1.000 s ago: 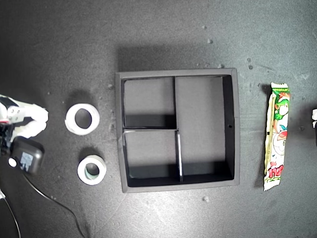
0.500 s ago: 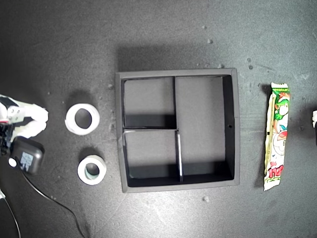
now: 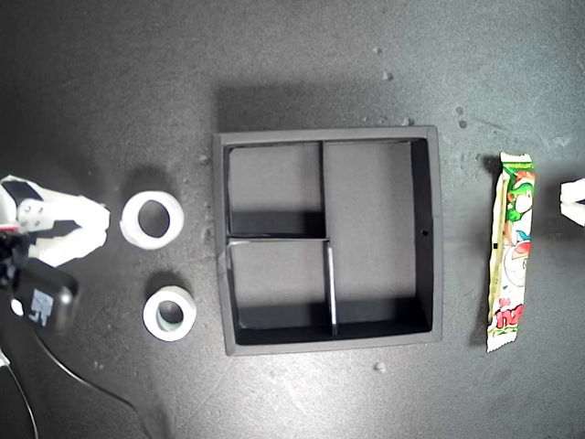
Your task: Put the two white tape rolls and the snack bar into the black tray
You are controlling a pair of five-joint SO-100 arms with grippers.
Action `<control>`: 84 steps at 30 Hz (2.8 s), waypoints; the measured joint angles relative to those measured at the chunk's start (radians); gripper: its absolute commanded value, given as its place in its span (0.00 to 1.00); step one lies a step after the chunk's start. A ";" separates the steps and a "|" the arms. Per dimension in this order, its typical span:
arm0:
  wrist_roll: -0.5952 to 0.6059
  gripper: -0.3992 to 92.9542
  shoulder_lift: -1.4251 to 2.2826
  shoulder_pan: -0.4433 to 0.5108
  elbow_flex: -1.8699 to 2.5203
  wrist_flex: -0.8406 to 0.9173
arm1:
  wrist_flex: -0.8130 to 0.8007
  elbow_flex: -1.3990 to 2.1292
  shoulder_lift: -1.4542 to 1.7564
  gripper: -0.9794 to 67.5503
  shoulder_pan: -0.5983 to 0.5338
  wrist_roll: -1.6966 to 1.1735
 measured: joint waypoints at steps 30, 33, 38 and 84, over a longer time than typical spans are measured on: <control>0.298 0.14 -0.910 0.043 -0.680 -0.173 | 0.209 -1.555 -1.339 0.20 -0.106 -0.695; 0.291 0.14 -1.055 0.041 -0.746 -0.152 | 0.299 -1.585 -1.405 0.21 -0.127 -0.699; 0.268 0.14 -1.172 0.041 -0.772 -0.147 | 0.354 -1.528 -1.416 0.24 -0.212 -0.696; 0.545 0.00 -2.161 -0.072 -2.434 0.706 | 0.026 -1.183 -1.646 0.05 -0.394 -0.687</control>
